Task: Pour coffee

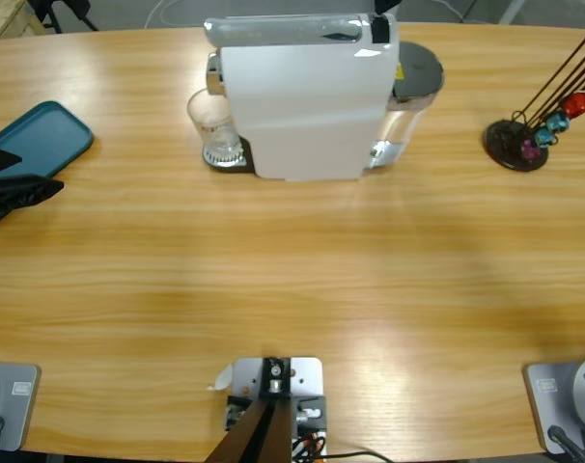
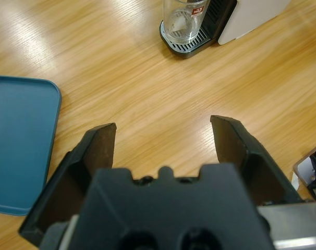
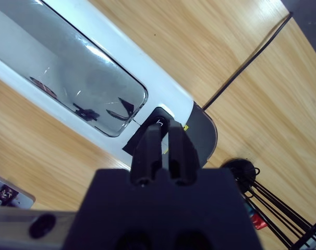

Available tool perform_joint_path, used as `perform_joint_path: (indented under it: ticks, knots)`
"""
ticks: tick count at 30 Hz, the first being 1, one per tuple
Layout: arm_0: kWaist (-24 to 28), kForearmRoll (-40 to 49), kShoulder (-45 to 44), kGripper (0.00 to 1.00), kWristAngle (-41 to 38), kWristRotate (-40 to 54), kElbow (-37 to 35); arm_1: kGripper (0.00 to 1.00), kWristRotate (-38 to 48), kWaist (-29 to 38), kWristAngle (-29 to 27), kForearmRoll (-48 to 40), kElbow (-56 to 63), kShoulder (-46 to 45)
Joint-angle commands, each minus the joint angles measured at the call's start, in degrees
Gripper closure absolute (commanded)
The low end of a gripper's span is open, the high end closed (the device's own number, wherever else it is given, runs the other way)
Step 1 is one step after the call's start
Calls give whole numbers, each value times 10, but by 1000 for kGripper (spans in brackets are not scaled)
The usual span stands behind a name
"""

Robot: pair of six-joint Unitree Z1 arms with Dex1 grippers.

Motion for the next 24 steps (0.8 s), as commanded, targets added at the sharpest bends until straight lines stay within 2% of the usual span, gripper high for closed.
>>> perform_joint_path:
  ticks: [1,24]
  knots:
    - [-3,-5,4,216,7,-3,21,1000,-3,-8,0,7,3,23]
    - [-3,-6,3,216,7,-3,21,1000,26,26,-2,-4,62,7]
